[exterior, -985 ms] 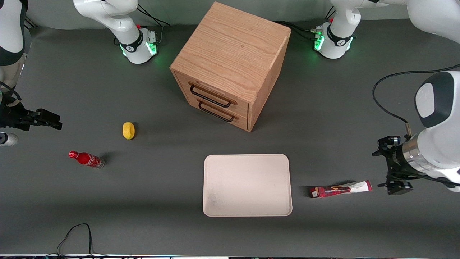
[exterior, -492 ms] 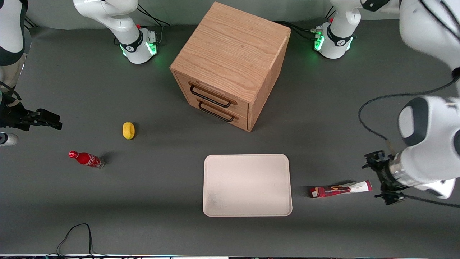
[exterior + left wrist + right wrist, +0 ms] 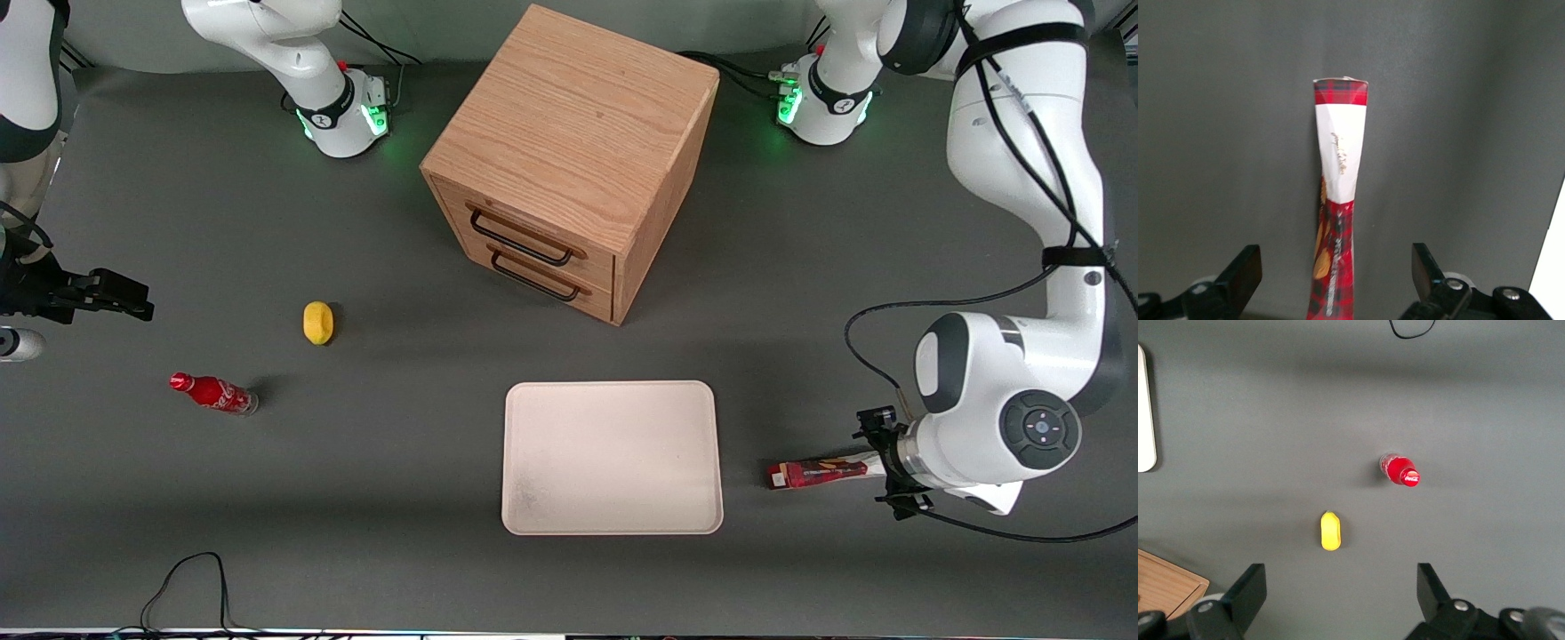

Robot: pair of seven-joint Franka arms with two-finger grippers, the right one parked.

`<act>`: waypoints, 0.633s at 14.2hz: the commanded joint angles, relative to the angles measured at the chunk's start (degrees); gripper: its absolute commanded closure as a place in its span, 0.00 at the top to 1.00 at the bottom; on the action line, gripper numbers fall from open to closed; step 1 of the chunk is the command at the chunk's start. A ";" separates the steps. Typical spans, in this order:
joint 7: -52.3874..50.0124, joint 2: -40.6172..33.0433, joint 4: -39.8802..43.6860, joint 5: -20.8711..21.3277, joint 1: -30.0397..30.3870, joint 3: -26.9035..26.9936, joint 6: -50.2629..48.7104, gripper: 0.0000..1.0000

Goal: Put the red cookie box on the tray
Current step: 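Lower the open left gripper over the end of the shortbread box, then close the left gripper on the box end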

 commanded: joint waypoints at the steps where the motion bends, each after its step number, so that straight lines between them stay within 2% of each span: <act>1: -0.60 0.58 -2.71 1.30 -0.29 0.19 4.62 1.00; 8: 3.35 2.61 -4.21 1.83 -0.82 0.19 5.78 1.00; 9: 3.35 2.61 -4.56 1.83 -0.82 0.19 6.56 0.97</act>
